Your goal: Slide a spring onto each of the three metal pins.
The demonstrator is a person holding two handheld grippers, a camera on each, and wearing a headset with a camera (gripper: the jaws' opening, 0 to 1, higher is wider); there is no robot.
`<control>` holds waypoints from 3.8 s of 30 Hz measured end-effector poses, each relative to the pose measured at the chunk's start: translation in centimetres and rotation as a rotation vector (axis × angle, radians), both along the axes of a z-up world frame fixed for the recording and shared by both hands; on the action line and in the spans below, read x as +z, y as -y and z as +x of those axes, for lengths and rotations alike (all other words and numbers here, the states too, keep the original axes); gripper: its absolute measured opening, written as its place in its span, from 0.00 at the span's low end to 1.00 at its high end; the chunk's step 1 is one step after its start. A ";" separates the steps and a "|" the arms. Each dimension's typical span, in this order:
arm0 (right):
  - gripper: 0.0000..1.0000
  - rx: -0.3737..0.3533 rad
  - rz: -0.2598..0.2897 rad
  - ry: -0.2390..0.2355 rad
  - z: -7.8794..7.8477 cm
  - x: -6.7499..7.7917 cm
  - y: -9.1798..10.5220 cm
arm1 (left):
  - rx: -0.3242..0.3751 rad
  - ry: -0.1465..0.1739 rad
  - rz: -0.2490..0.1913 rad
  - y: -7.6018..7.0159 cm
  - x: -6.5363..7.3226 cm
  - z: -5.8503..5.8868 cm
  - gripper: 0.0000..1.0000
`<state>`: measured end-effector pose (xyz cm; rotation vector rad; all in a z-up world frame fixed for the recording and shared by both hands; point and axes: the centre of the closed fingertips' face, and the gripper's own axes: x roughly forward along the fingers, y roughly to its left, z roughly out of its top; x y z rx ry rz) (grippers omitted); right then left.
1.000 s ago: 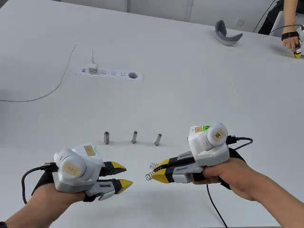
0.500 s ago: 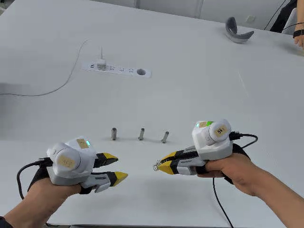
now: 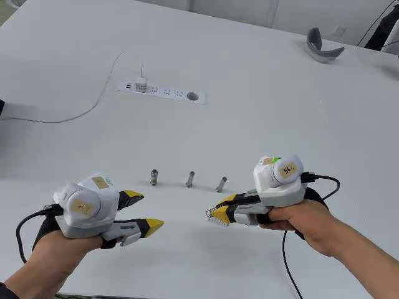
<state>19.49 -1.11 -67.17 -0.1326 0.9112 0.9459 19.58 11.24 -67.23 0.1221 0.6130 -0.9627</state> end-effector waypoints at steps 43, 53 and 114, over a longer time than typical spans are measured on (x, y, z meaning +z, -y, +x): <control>0.12 0.059 -0.106 0.029 9.0 -0.8 -1.0 | 0.145 -0.044 0.038 -4.0 -2.7 1.8 0.68; 0.12 0.088 -0.126 0.030 10.3 -1.0 -1.6 | 0.147 -0.050 0.030 -4.0 -2.6 1.6 0.69; 0.13 0.218 -0.211 0.026 10.6 -4.1 -4.1 | 0.166 -0.071 0.013 -4.8 -2.6 1.3 0.71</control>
